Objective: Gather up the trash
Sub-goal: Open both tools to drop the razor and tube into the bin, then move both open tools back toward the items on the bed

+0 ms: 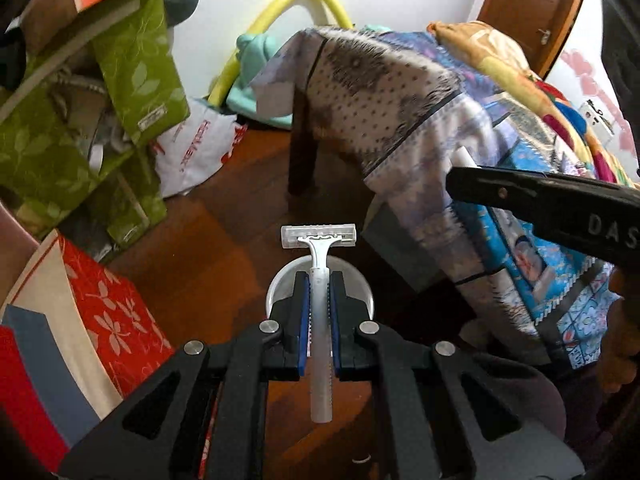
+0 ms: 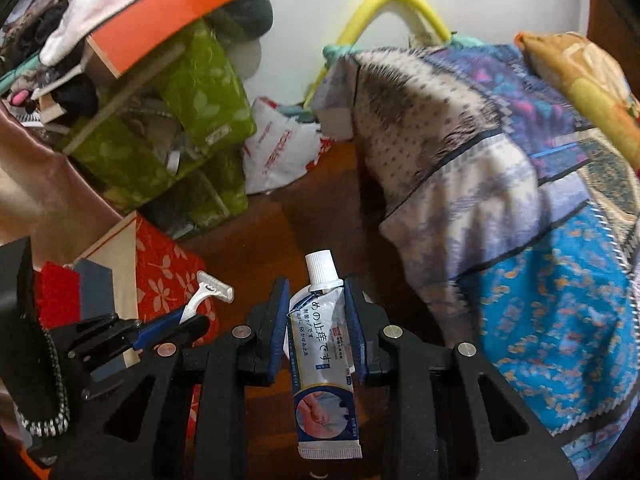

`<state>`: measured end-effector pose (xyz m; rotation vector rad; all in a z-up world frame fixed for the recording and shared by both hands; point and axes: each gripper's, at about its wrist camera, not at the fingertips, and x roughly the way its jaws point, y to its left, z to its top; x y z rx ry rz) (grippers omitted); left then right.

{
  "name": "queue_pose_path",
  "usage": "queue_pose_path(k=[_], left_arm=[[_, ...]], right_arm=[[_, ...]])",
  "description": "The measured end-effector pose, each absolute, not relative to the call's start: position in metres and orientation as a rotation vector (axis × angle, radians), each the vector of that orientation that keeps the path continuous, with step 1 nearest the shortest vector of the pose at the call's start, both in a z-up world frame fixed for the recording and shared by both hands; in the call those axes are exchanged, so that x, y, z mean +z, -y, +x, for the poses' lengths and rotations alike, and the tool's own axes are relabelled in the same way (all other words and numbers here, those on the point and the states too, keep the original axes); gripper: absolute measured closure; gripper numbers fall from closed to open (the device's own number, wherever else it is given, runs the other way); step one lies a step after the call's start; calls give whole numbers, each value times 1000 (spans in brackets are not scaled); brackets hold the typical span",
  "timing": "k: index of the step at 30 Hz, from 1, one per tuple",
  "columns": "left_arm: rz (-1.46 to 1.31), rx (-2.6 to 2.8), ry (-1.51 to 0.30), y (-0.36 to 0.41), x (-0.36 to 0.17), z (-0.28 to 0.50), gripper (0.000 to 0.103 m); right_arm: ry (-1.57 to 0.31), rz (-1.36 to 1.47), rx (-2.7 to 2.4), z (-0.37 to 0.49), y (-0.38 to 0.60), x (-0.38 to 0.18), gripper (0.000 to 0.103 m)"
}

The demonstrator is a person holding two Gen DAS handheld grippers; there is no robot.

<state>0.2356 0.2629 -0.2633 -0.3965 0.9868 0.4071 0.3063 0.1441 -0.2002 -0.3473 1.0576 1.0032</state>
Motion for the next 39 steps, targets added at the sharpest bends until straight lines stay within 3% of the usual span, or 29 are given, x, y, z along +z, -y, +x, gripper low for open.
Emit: queue_pose_path(k=[4, 15, 21, 39], left_arm=[[-413, 418, -1007, -272, -275, 241, 95], [-416, 381, -1050, -275, -287, 282, 95], [-382, 386, -1092, -268, -288, 296, 87], [-315, 403, -961, -217, -196, 263, 83]], right_arm=[[-1146, -358, 1011, 314, -162, -215, 70], [-1138, -387, 987, 328, -151, -215, 69], [-1132, -372, 984, 332, -134, -209, 69], [-992, -293, 961, 317, -51, -145, 69]])
